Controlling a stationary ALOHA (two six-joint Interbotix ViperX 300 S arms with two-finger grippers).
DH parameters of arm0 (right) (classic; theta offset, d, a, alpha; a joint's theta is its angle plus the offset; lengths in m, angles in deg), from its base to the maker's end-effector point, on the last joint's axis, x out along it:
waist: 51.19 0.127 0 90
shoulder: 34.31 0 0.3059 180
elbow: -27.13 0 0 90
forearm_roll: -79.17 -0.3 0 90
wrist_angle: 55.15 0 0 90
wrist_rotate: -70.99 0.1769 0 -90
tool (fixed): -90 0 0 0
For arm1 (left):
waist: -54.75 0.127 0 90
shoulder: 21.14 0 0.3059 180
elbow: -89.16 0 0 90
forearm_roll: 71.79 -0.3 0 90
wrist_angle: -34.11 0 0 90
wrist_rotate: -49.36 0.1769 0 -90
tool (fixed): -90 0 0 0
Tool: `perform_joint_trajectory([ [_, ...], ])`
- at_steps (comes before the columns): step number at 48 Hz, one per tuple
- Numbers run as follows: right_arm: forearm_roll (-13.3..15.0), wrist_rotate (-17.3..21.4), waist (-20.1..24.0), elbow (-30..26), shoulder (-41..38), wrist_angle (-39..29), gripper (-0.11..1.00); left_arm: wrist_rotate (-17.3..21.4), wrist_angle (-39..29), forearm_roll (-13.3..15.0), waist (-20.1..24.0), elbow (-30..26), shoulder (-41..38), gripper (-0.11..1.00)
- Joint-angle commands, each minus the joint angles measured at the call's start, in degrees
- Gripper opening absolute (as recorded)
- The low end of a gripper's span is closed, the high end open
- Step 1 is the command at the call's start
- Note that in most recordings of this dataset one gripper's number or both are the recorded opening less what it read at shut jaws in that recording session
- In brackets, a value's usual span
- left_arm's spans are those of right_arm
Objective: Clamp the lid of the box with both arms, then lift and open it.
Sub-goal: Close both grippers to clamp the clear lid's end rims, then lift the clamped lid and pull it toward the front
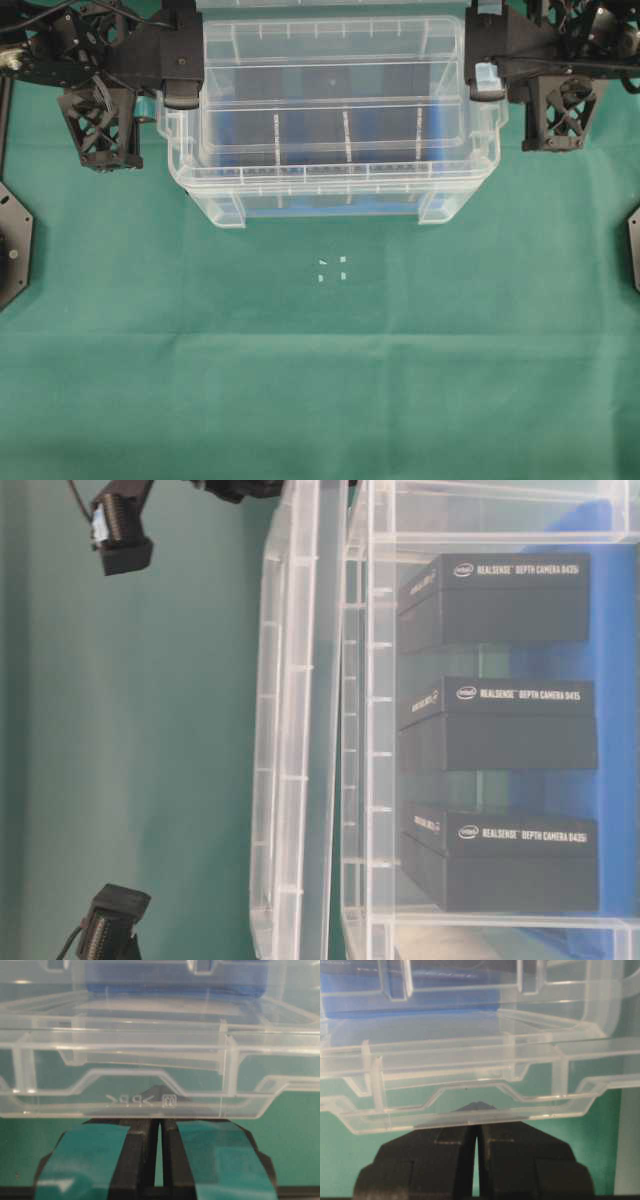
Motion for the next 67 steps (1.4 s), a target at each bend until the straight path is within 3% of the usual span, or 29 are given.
perform_joint_trajectory([
  [1,-0.62,0.97,2.99,-4.22,0.53,0.62,0.00,-0.62,0.88,0.44,-1.93,-4.13,0.53,0.00],
  [28,-0.62,3.43,5.10,-6.15,0.88,-2.81,0.00,-2.55,-1.49,0.53,-3.60,-4.31,2.02,0.00],
  [53,-0.18,8.70,11.16,-5.71,1.85,-4.92,0.00,-9.93,-3.69,0.44,-9.67,-4.31,2.20,0.00],
  [67,1.23,13.80,16.52,-5.54,1.93,-6.33,0.00,-15.03,-3.78,0.44,-15.03,-4.31,2.20,0.00],
])
